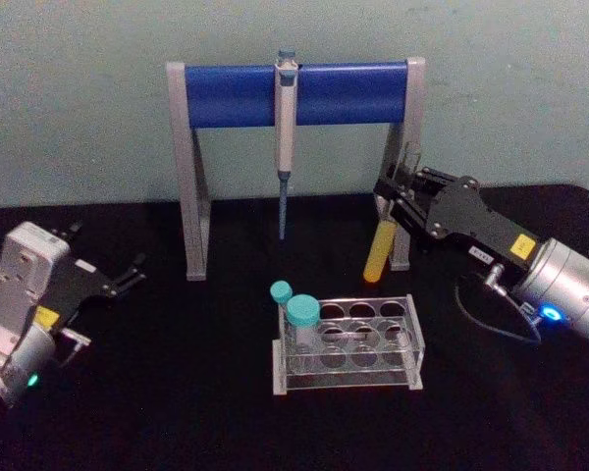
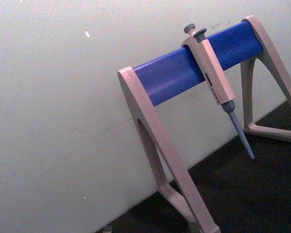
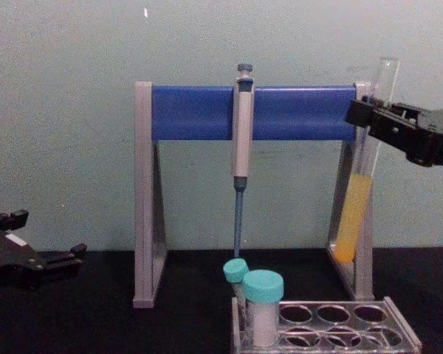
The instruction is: Pick up the test tube from the test tube rack, shake it, then place it back into the test tube rack.
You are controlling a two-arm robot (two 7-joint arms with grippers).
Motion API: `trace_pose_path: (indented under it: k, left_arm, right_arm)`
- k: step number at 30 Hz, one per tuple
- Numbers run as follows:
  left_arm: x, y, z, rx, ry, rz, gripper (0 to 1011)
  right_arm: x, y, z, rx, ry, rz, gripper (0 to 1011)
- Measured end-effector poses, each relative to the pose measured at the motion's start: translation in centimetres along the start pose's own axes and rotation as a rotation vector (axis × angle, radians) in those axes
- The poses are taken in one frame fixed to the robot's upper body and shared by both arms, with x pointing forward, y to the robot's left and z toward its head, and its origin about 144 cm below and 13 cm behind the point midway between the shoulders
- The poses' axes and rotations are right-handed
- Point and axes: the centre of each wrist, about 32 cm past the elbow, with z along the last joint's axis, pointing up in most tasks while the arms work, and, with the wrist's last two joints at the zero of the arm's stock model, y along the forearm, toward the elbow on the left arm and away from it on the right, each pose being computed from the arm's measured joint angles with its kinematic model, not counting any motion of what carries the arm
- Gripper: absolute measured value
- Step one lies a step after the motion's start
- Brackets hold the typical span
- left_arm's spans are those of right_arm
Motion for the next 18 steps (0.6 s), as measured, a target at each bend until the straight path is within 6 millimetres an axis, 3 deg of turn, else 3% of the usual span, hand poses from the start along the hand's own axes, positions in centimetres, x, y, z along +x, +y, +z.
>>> trace_pose_path:
  k: [9,18]
  left_arm:
    - [0.0,0.0,0.0,0.0,0.0,0.0,1001]
    - [0.0,0.0,0.0,0.0,0.0,0.0,1001]
  right_arm:
    - [0.1,-0.7,0.3,0.007,0.073,0.097,235]
    - [0.0,-3.1,1.7,-0.134,0.025,0.076,235]
